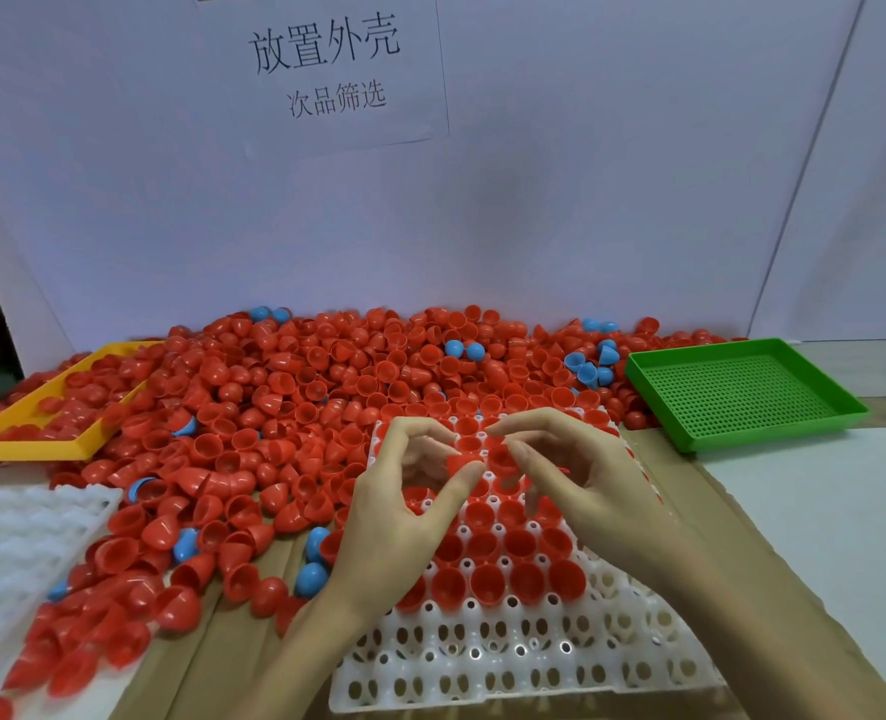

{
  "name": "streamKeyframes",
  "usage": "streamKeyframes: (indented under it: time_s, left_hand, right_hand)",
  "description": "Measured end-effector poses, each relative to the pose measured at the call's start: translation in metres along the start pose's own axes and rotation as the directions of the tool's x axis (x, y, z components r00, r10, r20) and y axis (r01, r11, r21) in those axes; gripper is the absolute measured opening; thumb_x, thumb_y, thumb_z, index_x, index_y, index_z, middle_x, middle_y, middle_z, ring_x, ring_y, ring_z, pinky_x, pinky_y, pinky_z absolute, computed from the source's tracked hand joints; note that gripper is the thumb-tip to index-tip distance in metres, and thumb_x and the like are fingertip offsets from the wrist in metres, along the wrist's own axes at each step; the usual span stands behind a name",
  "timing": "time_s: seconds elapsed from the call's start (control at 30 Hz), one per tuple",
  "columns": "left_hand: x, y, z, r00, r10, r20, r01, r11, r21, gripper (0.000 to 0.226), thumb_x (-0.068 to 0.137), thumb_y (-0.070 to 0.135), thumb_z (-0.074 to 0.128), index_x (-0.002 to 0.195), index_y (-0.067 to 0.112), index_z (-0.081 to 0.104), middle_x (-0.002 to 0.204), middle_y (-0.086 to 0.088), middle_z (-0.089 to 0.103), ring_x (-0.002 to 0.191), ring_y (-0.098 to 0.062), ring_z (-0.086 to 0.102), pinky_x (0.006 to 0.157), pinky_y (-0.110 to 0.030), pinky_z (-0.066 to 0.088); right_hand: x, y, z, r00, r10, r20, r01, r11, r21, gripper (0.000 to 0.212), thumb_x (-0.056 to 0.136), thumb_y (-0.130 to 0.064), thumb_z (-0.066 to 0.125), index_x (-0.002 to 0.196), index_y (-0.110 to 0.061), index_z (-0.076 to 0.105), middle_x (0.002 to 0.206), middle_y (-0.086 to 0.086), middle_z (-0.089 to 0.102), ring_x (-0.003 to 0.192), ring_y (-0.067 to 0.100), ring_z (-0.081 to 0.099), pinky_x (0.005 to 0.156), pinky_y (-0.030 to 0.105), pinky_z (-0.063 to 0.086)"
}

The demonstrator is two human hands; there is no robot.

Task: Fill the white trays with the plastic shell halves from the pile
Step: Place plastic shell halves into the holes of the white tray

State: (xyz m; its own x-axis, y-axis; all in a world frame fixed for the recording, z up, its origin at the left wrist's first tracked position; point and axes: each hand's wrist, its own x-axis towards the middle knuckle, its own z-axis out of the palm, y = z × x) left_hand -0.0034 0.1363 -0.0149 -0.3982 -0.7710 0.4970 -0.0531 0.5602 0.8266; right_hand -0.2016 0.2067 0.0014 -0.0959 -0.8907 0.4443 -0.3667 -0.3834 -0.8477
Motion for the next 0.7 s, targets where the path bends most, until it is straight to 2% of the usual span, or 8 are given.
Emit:
streamKeyframes:
  time_s: [0.07,0.13,0.2,0.3,0.4,0.5,0.57,0.7]
  left_hand:
    - [0.001,0.0,-0.001,0.998,-0.033,0.048,0.035,0.999,-0.033,0.019,0.102,0.047,0.061,0.11,0.03,0.06,0.083,-0.003,0.073,0.076,-0.02,0.073,0.071,-0.022,0.054]
    - [0.001,0.0,-0.001,0.992,-0.073,0.107,0.084,0.991,-0.102,0.02,0.111,0.04,0.048,0.109,0.025,0.061,0.079,-0.007,0.074,0.07,-0.022,0.073,0.069,-0.025,0.056]
    - [0.002,0.001,-0.001,0.981,-0.136,0.139,0.159,0.973,-0.17,0.026,0.112,0.037,0.043,0.109,0.021,0.064,0.079,-0.012,0.074,0.068,-0.025,0.072,0.068,-0.028,0.058]
    - [0.003,0.003,0.0,0.953,-0.244,0.181,0.285,0.923,-0.257,0.037,0.112,0.041,0.04,0.105,0.018,0.069,0.079,-0.016,0.074,0.066,-0.031,0.07,0.066,-0.032,0.057]
    - [0.003,0.004,0.0,0.926,-0.306,0.221,0.36,0.89,-0.28,0.051,0.112,0.047,0.037,0.096,0.014,0.073,0.081,-0.019,0.075,0.063,-0.034,0.07,0.063,-0.032,0.058]
    - [0.002,0.004,0.0,0.922,-0.308,0.236,0.365,0.895,-0.258,0.053,0.112,0.048,0.037,0.092,0.014,0.072,0.077,-0.019,0.076,0.06,-0.036,0.072,0.058,-0.03,0.057]
    - [0.002,0.003,0.0,0.929,-0.283,0.24,0.337,0.915,-0.223,0.049,0.112,0.047,0.04,0.092,0.015,0.071,0.074,-0.018,0.076,0.061,-0.037,0.074,0.057,-0.031,0.058]
    - [-0.002,0.0,0.004,0.95,-0.223,0.216,0.259,0.953,-0.157,0.039,0.107,0.047,0.05,0.102,0.016,0.072,0.079,-0.011,0.077,0.071,-0.031,0.077,0.069,-0.038,0.063]
  right_hand:
    - [-0.001,0.001,-0.001,1.0,0.014,0.029,-0.014,0.999,0.03,0.019,0.107,-0.023,0.057,0.12,-0.024,0.071,0.089,0.005,0.076,0.076,0.024,0.075,0.065,0.029,0.059]
    - [-0.002,0.001,0.0,0.998,0.028,0.064,-0.032,0.998,0.06,0.02,0.108,-0.017,0.056,0.122,-0.023,0.07,0.086,0.006,0.075,0.078,0.025,0.075,0.065,0.028,0.058]
    - [-0.003,0.0,0.001,0.997,0.026,0.067,-0.028,0.999,0.036,0.024,0.105,-0.011,0.061,0.123,-0.025,0.068,0.093,0.003,0.074,0.083,0.024,0.075,0.065,0.03,0.057]
    - [-0.004,-0.003,0.004,0.997,-0.009,0.077,0.01,1.0,-0.008,0.029,0.099,-0.011,0.07,0.122,-0.027,0.064,0.111,-0.003,0.07,0.097,0.024,0.071,0.067,0.042,0.06]
    - [-0.005,-0.004,0.009,0.991,-0.039,0.127,0.045,0.998,-0.044,0.026,0.096,-0.014,0.075,0.115,-0.03,0.065,0.114,-0.006,0.069,0.098,0.023,0.072,0.068,0.04,0.059]
    - [-0.007,-0.003,0.015,0.992,-0.056,0.114,0.07,0.99,-0.124,0.027,0.093,-0.015,0.078,0.108,-0.035,0.066,0.109,-0.009,0.071,0.094,0.02,0.073,0.068,0.031,0.058]
    - [-0.009,-0.001,0.02,0.993,-0.076,0.092,0.092,0.98,-0.179,0.027,0.093,-0.015,0.077,0.108,-0.035,0.068,0.104,-0.011,0.07,0.093,0.019,0.071,0.07,0.032,0.059]
    - [-0.01,0.0,0.024,0.996,-0.089,0.02,0.091,0.969,-0.228,0.021,0.095,-0.011,0.073,0.103,-0.03,0.071,0.098,-0.014,0.072,0.091,0.016,0.072,0.072,0.029,0.059]
